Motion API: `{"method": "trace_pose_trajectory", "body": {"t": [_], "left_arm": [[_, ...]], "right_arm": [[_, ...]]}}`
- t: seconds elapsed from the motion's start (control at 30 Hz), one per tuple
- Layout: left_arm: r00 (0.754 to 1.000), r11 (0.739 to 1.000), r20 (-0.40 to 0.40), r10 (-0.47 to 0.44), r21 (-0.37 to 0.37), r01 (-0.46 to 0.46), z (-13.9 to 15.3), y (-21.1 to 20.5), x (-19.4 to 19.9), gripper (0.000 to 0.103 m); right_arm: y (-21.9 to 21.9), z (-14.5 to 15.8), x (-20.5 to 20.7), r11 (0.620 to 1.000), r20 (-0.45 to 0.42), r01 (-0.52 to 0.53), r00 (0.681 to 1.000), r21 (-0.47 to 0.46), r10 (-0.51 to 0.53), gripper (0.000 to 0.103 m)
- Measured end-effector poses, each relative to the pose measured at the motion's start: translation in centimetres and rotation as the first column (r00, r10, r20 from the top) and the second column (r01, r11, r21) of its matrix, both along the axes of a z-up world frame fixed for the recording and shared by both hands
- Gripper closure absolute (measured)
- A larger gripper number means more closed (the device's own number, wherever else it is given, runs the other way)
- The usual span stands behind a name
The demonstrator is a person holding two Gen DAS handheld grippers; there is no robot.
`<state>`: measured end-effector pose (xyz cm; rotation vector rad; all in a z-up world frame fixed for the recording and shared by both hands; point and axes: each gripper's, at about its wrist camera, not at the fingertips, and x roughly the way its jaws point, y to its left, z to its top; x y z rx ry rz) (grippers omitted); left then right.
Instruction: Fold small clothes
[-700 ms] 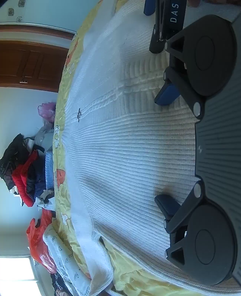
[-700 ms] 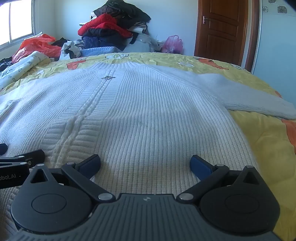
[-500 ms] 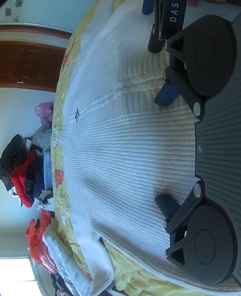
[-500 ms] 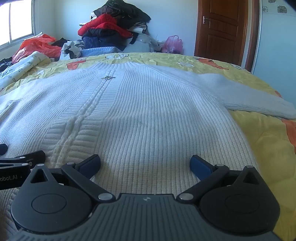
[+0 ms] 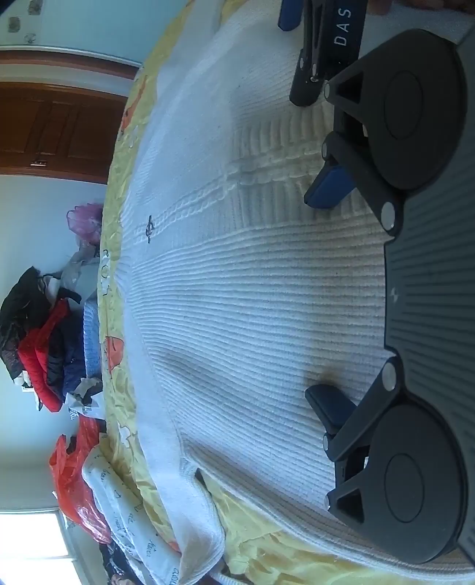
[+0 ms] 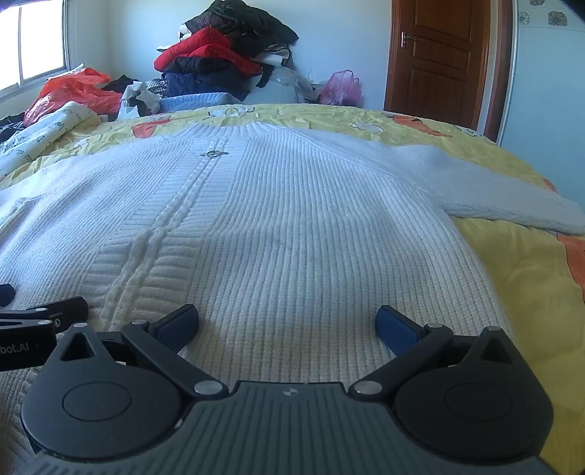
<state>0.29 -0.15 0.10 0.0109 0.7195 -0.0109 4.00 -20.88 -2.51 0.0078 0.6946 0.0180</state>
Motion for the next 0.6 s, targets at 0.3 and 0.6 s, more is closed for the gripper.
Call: {"method": "trace_pose_trajectory", "body": {"t": [0.3, 0.6], "left_arm": [[1.000, 1.000, 0.003, 0.002, 0.000, -0.002, 0.03, -0.02, -0.16, 0.000], [1.000, 1.000, 0.002, 0.001, 0.001, -0.001, 0.05, -0.02, -0.15, 0.000]], "right_arm": [[-0.02, 0.01, -0.01, 1.000, 0.000, 0.000, 1.000, 0.000, 0.000, 0.000], [-0.02, 0.00, -0.02, 1.000, 0.001, 0.000, 1.000, 0.000, 0.000, 0.000]]}}
